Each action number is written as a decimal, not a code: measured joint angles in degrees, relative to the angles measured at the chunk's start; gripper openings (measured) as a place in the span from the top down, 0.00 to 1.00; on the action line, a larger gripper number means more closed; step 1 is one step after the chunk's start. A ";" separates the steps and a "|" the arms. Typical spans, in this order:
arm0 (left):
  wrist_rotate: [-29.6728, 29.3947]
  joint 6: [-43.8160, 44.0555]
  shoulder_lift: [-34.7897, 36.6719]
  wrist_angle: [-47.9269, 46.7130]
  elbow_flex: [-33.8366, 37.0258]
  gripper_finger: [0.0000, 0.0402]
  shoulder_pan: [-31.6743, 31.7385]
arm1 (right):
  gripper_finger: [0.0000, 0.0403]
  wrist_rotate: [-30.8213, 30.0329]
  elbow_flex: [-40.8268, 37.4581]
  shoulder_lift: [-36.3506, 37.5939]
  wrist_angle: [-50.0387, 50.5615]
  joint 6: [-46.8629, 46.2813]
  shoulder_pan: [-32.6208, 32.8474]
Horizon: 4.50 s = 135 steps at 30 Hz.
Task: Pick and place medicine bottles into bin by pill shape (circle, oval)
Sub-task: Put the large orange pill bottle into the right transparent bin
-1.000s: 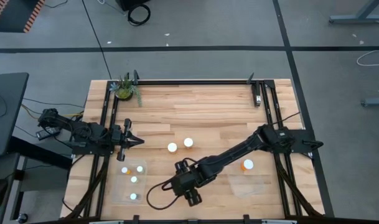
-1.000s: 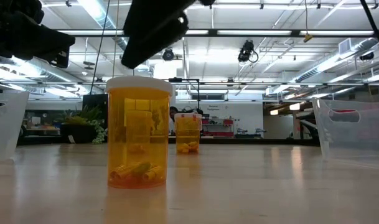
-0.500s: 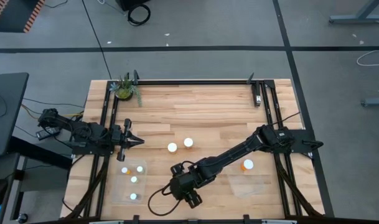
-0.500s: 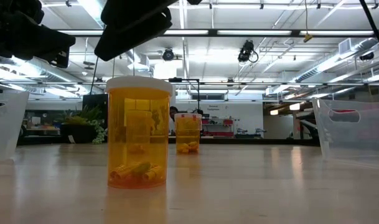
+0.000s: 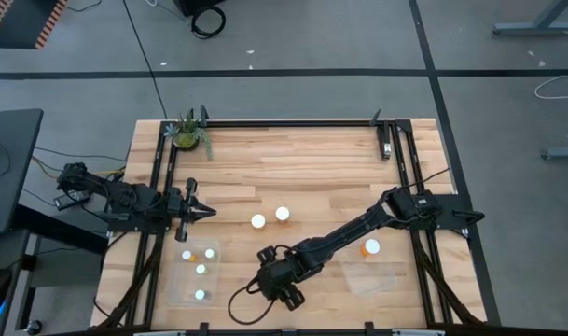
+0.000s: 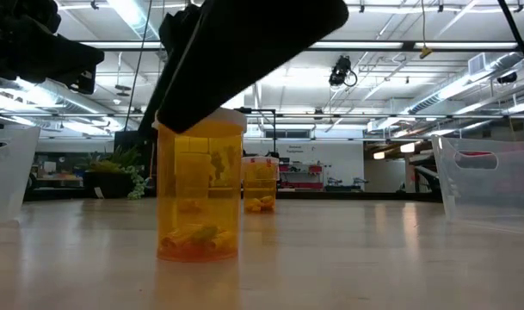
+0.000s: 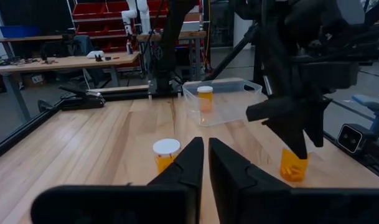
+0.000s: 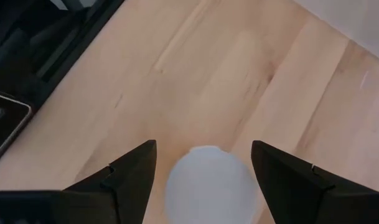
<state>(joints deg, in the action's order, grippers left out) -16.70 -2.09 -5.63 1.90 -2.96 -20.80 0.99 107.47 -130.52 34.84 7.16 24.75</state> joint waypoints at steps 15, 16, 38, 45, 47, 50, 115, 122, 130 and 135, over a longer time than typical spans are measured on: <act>-0.01 0.00 0.01 -0.01 0.00 0.94 0.00 | 0.40 -1.25 -0.06 0.00 6.05 -1.16 -2.06; -0.01 0.00 0.00 0.01 0.00 0.93 0.01 | 0.41 -1.33 -0.06 0.00 6.04 -1.28 -2.26; 0.03 0.01 -0.09 0.28 0.00 0.93 0.00 | 0.45 -3.88 1.52 9.42 19.98 -12.37 -1.05; 0.01 0.00 0.00 0.04 0.00 0.91 -0.02 | 0.43 -3.94 -4.27 17.67 25.11 -21.12 2.19; -0.03 0.00 0.00 -0.01 0.00 0.91 -0.02 | 0.44 -5.01 -8.36 20.85 24.01 -23.61 3.23; 0.00 0.00 0.00 -0.04 0.00 0.92 -0.02 | 0.44 -7.47 -16.07 25.89 21.79 -28.71 4.55; -0.01 0.00 0.00 0.02 0.00 0.94 -0.01 | 0.33 -31.72 -42.63 43.87 2.27 -42.58 4.54; -0.01 0.00 0.00 0.04 0.00 0.92 -0.02 | 0.33 -26.73 -42.68 42.80 -6.79 -28.38 -3.27; -0.05 0.02 -0.38 0.34 -0.05 0.92 -0.02 | 0.33 -20.31 -42.68 35.95 -18.41 -18.51 -9.42; 0.01 0.01 -0.70 -0.06 -0.02 0.94 -0.02 | 0.33 -15.12 -42.70 31.82 -19.59 -17.04 -13.46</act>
<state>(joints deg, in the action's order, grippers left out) -16.69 -2.08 -6.32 1.83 -2.98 -20.82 -14.13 64.77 -98.70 15.24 -9.89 11.30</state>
